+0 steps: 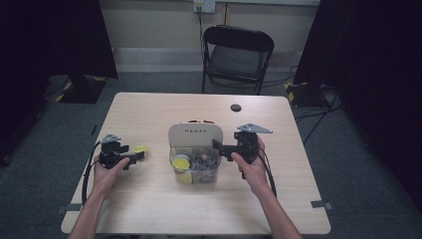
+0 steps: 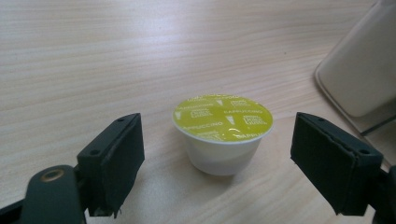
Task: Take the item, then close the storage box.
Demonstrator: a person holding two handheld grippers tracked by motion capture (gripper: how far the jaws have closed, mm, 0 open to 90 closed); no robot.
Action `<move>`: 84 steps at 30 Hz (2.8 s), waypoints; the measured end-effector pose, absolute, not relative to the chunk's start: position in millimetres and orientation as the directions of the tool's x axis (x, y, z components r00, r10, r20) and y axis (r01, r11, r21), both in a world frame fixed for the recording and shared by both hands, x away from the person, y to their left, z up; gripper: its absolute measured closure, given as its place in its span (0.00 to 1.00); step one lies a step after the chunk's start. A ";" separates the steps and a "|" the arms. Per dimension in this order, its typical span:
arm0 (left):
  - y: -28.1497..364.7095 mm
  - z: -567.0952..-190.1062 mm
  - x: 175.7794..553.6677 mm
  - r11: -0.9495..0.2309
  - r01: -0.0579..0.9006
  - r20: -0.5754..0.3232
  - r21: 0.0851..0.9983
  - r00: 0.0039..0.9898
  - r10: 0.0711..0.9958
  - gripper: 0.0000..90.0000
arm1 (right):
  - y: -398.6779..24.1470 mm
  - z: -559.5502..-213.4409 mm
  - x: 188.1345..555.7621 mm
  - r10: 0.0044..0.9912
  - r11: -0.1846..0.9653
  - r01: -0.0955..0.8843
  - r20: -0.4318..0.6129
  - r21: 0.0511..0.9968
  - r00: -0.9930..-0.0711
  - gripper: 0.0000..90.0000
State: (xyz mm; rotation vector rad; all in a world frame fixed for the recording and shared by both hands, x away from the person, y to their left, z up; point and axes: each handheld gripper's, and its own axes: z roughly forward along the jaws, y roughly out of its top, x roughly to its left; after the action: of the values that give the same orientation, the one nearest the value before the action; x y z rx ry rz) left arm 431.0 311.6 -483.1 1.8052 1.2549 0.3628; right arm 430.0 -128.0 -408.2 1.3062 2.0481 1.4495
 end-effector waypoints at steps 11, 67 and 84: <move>309.4 -461.4 407.2 -0.080 0.576 -0.240 0.814 0.459 0.856 0.21 | -128.6 -406.4 430.1 0.807 0.071 0.486 0.236 0.871 -0.542 0.07; 269.3 -501.9 373.0 -0.385 0.548 -0.006 0.743 0.581 0.814 0.19 | -111.7 -379.5 426.3 0.690 0.099 0.447 0.262 0.889 -0.675 0.51; 269.6 -501.8 373.8 -0.388 0.546 -0.004 0.742 0.583 0.813 0.19 | -114.5 -377.2 417.9 0.671 0.116 0.440 0.256 0.891 -0.696 0.52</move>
State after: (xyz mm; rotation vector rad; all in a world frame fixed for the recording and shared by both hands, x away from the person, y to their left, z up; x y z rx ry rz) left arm 373.8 269.6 -501.8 2.0922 1.0767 0.4739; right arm 417.9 -114.5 -377.2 1.1065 2.1793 1.6167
